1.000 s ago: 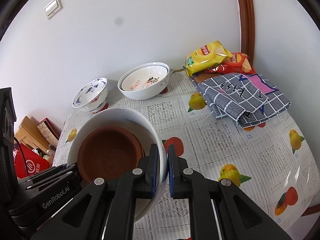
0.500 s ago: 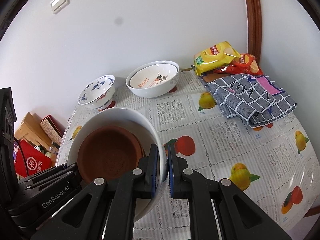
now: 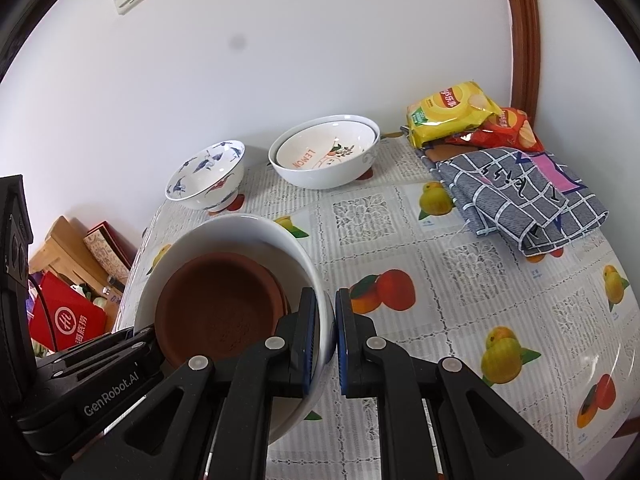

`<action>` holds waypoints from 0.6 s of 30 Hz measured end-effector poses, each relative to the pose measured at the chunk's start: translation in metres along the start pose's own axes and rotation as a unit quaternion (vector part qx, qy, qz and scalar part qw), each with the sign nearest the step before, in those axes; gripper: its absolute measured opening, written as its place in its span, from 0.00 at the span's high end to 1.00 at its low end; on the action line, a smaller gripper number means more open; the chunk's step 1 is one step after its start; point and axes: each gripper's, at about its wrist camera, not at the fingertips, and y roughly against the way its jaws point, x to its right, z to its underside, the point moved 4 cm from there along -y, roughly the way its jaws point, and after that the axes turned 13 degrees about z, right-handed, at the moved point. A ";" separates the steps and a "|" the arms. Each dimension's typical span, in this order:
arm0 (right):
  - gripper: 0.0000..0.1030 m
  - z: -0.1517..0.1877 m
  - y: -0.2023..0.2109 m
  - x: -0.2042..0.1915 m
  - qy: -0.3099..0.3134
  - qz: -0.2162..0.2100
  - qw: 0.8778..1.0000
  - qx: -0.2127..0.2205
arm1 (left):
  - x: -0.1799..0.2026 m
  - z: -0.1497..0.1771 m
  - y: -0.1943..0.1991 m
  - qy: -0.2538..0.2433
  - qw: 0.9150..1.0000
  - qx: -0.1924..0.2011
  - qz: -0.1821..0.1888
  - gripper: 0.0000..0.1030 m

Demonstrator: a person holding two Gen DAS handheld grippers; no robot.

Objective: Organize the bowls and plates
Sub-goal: 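Lift the white bowl with both grippers and carry it over the plate stack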

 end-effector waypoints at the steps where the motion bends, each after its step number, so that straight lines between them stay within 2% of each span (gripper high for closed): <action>1: 0.90 0.000 -0.001 -0.001 0.000 0.000 1.000 0.000 | -0.001 0.000 0.000 0.000 1.000 0.000 -0.001 0.91; 18: 0.90 0.002 -0.015 -0.030 0.016 -0.014 1.000 -0.010 | -0.032 -0.003 0.003 0.021 1.000 0.003 -0.011 0.91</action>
